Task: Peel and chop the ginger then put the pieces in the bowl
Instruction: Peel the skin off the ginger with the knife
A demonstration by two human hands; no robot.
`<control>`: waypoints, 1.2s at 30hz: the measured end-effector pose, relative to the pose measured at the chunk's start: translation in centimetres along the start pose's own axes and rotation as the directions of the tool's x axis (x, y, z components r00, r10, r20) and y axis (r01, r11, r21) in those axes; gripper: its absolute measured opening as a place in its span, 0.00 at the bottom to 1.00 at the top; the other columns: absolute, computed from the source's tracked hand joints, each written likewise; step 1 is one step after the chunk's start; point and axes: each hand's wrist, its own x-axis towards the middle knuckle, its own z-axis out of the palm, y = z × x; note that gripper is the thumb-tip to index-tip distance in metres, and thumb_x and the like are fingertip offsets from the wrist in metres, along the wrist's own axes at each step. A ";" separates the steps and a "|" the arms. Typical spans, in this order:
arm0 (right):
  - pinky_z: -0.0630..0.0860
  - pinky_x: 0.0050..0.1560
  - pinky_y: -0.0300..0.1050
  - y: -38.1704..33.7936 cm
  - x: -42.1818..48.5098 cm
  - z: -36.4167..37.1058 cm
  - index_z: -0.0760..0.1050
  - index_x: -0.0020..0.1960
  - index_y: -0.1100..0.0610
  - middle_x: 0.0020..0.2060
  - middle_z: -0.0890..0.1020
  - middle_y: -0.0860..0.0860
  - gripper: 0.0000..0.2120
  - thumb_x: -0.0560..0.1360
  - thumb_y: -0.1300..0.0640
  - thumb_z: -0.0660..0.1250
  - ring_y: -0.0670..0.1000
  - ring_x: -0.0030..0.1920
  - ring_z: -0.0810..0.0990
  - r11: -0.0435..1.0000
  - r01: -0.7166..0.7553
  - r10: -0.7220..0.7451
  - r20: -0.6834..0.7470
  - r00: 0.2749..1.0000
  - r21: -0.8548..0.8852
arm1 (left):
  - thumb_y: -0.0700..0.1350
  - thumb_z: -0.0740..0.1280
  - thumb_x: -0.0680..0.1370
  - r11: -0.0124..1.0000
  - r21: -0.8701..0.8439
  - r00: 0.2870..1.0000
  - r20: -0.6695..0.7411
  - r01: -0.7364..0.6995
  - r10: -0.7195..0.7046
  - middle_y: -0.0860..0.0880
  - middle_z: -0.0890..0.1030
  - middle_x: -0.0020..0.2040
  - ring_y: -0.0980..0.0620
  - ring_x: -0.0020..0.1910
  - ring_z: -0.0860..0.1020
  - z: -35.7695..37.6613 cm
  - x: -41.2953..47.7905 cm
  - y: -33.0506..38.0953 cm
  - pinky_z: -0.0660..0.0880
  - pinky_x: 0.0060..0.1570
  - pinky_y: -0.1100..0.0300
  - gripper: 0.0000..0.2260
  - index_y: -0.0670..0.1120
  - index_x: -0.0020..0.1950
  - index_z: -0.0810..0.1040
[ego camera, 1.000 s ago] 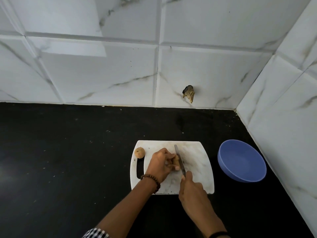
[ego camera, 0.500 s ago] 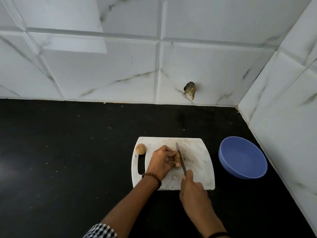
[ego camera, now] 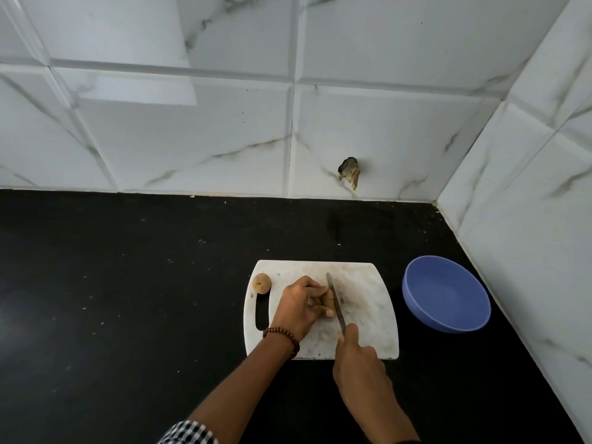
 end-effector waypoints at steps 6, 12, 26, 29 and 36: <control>0.70 0.48 0.46 0.5 -1.6 0.5 0.56 0.66 0.49 0.47 0.69 0.50 0.13 0.84 0.47 0.47 0.50 0.49 0.74 0.998 -0.052 0.049 0.075 0.996 0.042 | 0.38 0.75 0.70 0.994 -0.079 0.997 -0.001 0.076 -0.077 0.50 0.81 0.46 0.64 0.42 0.78 -0.1 -0.2 0.3 0.76 0.47 0.68 0.10 0.47 0.48 0.78; 0.71 0.49 0.47 0.4 -1.6 0.3 0.59 0.65 0.49 0.52 0.71 0.52 0.12 0.84 0.48 0.49 0.51 0.53 0.74 0.997 -0.075 0.072 0.086 0.994 0.024 | 0.38 0.74 0.71 0.994 -0.058 0.995 -0.042 0.092 -0.095 0.56 0.78 0.46 0.67 0.42 0.77 0.2 -0.4 0.0 0.70 0.43 0.80 0.12 0.43 0.54 0.82; 0.73 0.49 0.47 0.0 -0.4 0.2 0.59 0.68 0.52 0.54 0.76 0.53 0.16 0.84 0.48 0.45 0.53 0.54 0.78 1.000 0.010 -0.010 0.021 1.000 -0.010 | 0.34 0.71 0.73 0.984 -0.154 0.993 -0.061 0.086 -0.096 0.56 0.77 0.42 0.72 0.39 0.77 0.2 -1.1 0.6 0.71 0.40 0.79 0.09 0.39 0.53 0.80; 0.74 0.52 0.48 0.1 -0.8 0.2 0.58 0.67 0.50 0.55 0.76 0.53 0.15 0.84 0.47 0.45 0.53 0.55 0.78 1.000 -0.016 0.016 0.058 0.998 -0.001 | 0.33 0.71 0.73 0.983 -0.170 0.994 -0.075 0.064 -0.078 0.57 0.77 0.43 0.72 0.40 0.77 0.4 -1.3 0.5 0.71 0.40 0.79 0.09 0.37 0.53 0.80; 0.71 0.55 0.48 0.2 -1.7 0.4 0.55 0.68 0.47 0.58 0.75 0.52 0.16 0.84 0.44 0.42 0.53 0.59 0.76 0.995 -0.094 0.092 0.084 0.992 0.018 | 0.36 0.73 0.71 0.991 -0.122 0.993 -0.100 0.056 -0.069 0.58 0.77 0.46 0.68 0.43 0.76 0.6 -1.1 0.1 0.72 0.45 0.78 0.12 0.45 0.54 0.82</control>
